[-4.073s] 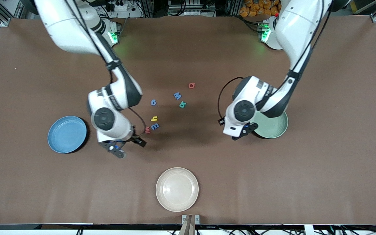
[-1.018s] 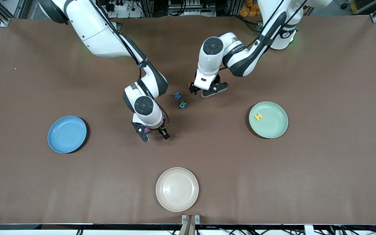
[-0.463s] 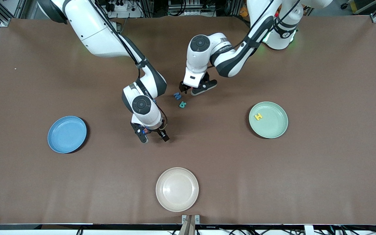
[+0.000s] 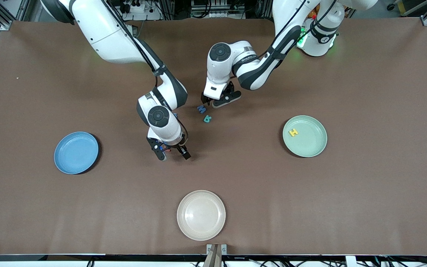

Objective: Sort upper and lower case letters into plates
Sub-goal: 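Move the left gripper to the pink q while the right gripper lowers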

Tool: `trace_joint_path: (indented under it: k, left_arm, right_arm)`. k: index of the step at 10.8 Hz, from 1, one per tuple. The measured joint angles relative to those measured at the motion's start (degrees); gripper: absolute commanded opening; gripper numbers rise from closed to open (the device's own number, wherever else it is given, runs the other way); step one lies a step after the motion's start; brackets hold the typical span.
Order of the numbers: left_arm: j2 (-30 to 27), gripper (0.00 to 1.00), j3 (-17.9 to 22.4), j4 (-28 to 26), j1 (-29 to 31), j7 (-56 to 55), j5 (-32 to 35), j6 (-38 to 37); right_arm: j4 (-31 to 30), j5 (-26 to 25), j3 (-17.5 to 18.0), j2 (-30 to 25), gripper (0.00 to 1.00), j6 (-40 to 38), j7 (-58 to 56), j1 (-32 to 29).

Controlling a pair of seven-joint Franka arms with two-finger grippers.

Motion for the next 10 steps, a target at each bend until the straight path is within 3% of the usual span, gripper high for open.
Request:
trace_joint_path:
  k: [5,7,10]
  left_arm:
    - [0.8,1.00,-0.7,-0.9,-1.5,-1.7,1.3,0.3]
    - [1.5,1.00,-0.6,-2.4,-1.4,-3.1,1.3,2.9]
    - [1.6,1.00,-0.4,-4.9,-1.1,-3.7,1.3,6.3]
  right_arm:
    - [-0.8,-2.4,-0.5,-1.6,1.00,-1.4,-1.3,-3.1]
    - [-0.9,-2.8,-0.5,-1.6,1.00,-1.4,-1.8,-6.5]
    - [-1.4,-2.8,-0.3,-1.5,1.00,-1.4,1.8,-6.8]
